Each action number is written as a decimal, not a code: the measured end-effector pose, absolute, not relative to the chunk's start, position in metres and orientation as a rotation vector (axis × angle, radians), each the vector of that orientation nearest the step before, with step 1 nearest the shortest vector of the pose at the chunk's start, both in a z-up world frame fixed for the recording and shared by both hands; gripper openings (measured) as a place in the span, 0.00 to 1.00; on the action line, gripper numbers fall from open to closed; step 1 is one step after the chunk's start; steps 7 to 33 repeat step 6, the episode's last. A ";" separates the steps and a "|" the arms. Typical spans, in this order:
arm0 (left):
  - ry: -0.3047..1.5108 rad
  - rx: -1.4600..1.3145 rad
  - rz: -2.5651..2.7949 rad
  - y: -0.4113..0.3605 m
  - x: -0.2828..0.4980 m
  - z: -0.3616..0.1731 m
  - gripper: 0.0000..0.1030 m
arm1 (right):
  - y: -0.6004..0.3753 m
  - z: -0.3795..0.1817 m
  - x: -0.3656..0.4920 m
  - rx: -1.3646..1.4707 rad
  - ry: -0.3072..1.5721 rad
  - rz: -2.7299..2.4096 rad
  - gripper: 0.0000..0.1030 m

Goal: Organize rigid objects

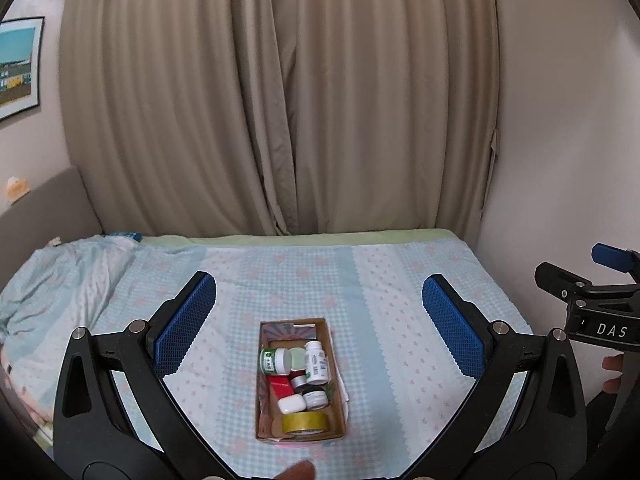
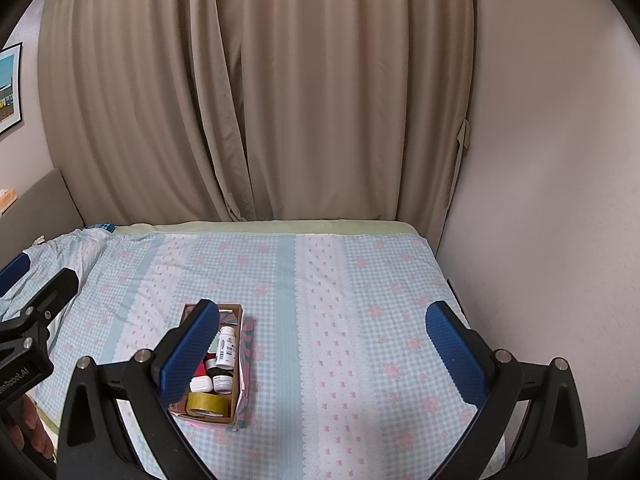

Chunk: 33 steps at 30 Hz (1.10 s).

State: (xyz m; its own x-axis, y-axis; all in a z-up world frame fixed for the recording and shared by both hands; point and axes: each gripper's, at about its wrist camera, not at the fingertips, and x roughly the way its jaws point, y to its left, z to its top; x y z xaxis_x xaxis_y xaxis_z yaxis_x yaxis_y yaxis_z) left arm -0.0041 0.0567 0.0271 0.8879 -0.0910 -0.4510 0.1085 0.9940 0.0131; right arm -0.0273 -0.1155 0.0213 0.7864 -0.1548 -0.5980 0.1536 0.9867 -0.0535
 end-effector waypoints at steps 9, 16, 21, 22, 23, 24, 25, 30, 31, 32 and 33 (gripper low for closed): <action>0.488 0.038 -0.098 0.056 0.004 0.018 1.00 | -0.115 0.020 -0.024 0.004 0.659 -0.169 1.00; 0.488 0.038 -0.098 0.056 0.004 0.018 1.00 | -0.115 0.020 -0.024 0.004 0.659 -0.169 1.00; 0.488 0.038 -0.098 0.056 0.004 0.018 1.00 | -0.115 0.020 -0.024 0.004 0.659 -0.169 1.00; 0.488 0.038 -0.098 0.056 0.004 0.018 1.00 | -0.115 0.020 -0.024 0.004 0.659 -0.169 1.00; 0.488 0.038 -0.098 0.056 0.004 0.018 1.00 | -0.115 0.020 -0.024 0.004 0.659 -0.169 1.00; 0.488 0.038 -0.098 0.056 0.004 0.018 1.00 | -0.115 0.020 -0.024 0.004 0.659 -0.169 1.00; 0.488 0.038 -0.098 0.056 0.004 0.018 1.00 | -0.115 0.020 -0.024 0.004 0.659 -0.169 1.00; 0.488 0.038 -0.098 0.056 0.004 0.018 1.00 | -0.115 0.020 -0.024 0.004 0.659 -0.169 1.00; 0.488 0.038 -0.098 0.056 0.004 0.018 1.00 | -0.115 0.020 -0.024 0.004 0.659 -0.169 1.00; 0.488 0.038 -0.098 0.056 0.004 0.018 1.00 | -0.115 0.020 -0.024 0.004 0.659 -0.169 1.00; 0.488 0.038 -0.098 0.056 0.004 0.018 1.00 | -0.115 0.020 -0.024 0.004 0.659 -0.169 1.00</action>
